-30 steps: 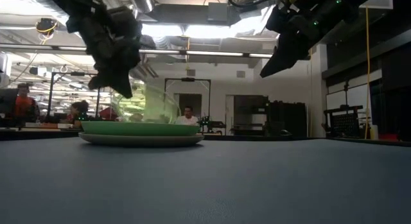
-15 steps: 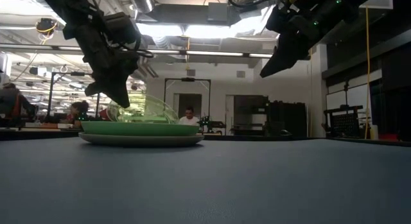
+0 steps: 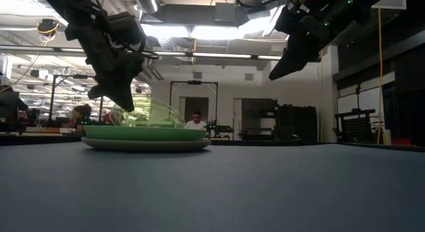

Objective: Stack plastic plates
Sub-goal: Stack the light green plate on top of the light green plate, then stack the blue plate on top of the light green plate

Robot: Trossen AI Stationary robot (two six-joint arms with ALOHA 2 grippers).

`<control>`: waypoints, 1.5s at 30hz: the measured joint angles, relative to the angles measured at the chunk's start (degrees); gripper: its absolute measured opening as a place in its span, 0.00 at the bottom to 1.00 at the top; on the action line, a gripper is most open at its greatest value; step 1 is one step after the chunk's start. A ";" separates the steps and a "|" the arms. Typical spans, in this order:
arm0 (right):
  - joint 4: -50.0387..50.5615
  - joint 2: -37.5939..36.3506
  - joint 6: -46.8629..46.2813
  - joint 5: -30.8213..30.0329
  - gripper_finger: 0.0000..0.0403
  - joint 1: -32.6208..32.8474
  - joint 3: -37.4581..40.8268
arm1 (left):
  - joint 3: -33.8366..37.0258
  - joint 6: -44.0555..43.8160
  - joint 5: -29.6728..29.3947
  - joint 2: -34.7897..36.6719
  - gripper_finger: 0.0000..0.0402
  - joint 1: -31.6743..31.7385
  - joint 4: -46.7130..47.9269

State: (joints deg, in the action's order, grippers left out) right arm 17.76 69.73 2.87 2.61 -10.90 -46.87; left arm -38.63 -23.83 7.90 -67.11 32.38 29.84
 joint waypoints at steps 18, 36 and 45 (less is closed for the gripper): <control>0.02 0.00 0.00 0.00 0.25 0.00 0.00 | 0.07 -1.46 -6.46 -0.02 0.26 -6.16 -5.68; 0.46 0.00 0.00 -0.02 0.25 0.00 0.00 | 0.07 4.68 -12.63 -0.02 0.26 -7.34 -4.72; 0.46 0.00 0.02 -0.02 0.25 0.00 0.01 | 0.07 4.94 -13.17 -0.02 0.26 -7.34 -4.97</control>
State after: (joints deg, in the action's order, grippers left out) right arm 18.22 69.73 2.89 2.60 -10.90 -46.86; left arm -38.57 -18.90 -5.28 -67.13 25.04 24.87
